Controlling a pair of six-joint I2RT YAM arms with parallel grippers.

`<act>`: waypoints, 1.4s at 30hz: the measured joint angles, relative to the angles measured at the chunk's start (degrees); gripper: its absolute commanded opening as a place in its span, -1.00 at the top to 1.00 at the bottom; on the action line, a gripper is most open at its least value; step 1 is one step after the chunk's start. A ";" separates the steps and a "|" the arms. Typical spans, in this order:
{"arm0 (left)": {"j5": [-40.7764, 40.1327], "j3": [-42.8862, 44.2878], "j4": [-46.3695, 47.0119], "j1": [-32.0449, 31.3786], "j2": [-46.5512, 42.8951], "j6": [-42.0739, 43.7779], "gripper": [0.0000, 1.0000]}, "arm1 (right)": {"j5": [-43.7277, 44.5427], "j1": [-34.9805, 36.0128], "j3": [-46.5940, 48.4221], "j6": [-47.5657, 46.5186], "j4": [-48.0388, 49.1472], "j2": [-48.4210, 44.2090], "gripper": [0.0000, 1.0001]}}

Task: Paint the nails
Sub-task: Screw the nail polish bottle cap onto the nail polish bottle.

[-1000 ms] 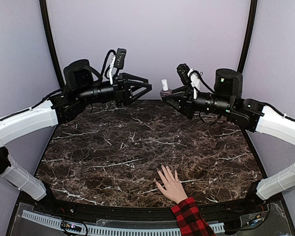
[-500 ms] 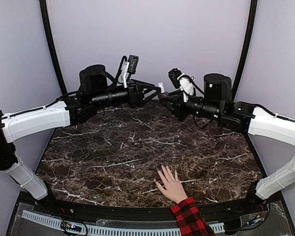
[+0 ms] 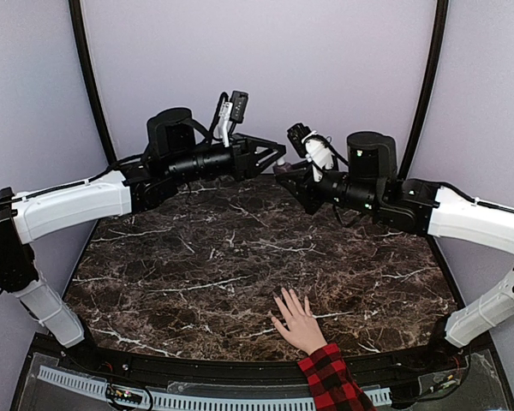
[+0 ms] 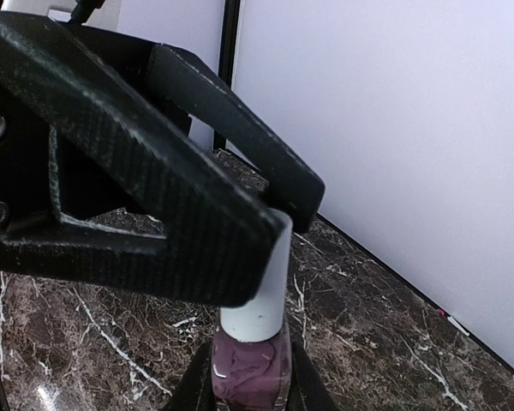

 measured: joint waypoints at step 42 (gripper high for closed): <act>39.47 2.43 14.47 1.42 1.84 -1.16 1.00 | -51.71 -6.97 3.52 2.47 -1.51 -2.91 1.00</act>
